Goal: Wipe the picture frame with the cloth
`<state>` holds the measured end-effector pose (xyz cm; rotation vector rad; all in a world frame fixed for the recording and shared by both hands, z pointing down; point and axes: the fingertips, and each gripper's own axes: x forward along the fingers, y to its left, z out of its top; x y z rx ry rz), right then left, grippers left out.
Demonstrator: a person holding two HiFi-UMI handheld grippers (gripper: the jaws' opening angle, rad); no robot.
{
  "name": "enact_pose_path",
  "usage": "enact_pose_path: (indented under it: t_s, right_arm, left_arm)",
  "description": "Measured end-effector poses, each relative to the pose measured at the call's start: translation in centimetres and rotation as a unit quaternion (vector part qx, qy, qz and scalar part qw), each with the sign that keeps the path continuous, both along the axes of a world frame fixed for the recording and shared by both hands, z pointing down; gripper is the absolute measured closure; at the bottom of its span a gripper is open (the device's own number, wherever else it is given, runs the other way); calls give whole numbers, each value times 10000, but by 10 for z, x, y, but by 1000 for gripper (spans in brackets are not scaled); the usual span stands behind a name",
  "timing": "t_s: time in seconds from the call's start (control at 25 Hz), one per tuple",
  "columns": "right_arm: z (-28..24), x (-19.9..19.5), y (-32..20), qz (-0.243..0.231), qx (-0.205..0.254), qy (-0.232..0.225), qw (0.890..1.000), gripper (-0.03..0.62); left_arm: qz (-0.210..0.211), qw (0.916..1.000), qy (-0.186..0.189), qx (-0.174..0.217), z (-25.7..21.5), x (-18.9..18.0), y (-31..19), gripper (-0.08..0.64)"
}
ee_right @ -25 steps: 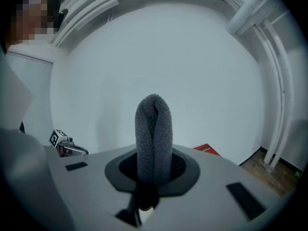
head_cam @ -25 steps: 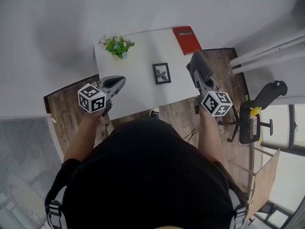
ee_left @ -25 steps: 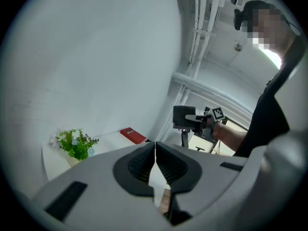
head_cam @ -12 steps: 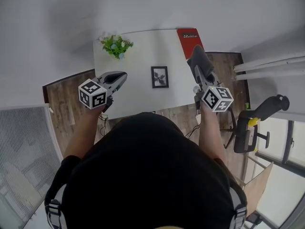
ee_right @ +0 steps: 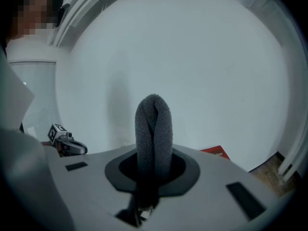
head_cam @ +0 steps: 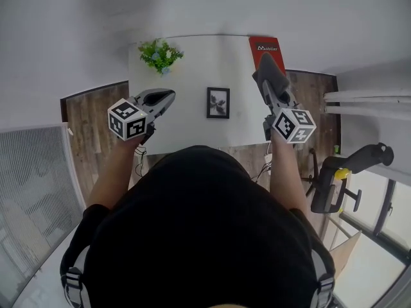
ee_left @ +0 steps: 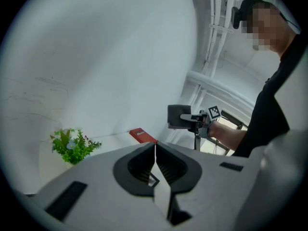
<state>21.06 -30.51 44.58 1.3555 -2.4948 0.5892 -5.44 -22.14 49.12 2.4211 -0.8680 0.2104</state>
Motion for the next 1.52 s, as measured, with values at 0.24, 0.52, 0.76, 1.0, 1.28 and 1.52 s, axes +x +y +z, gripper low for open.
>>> enact_pose_path:
  t_s: [0.24,0.52,0.76,1.0,1.28,1.52]
  right_arm:
    - [9,-6,-15,-207,-62,24,9998,548]
    - [23,-15,-22,-433,-211,89,9988,548]
    - [40,-18,-28,-575,-282,179,9978,548]
    - [61,-27,-33,-797,-328,354,9956,548]
    - [94,-48,-36,-1159,-466,674,9899,548]
    - [117,-58,-37,-1384,-516,976,9842,548]
  left_arm:
    - [-54,10000,-23,-71,6,7,-6,549]
    - [-108,9998,-14,-149,14,11,-11,549]
    - [-112,9997,-35,-202,17,17,-11,548]
    - [-179,9995,-93,-260,20,15,-9,549]
    - [-270,9989,-132,-353,28,9,-5,548]
    - [-310,9987,-142,-373,28,8,-1,548]
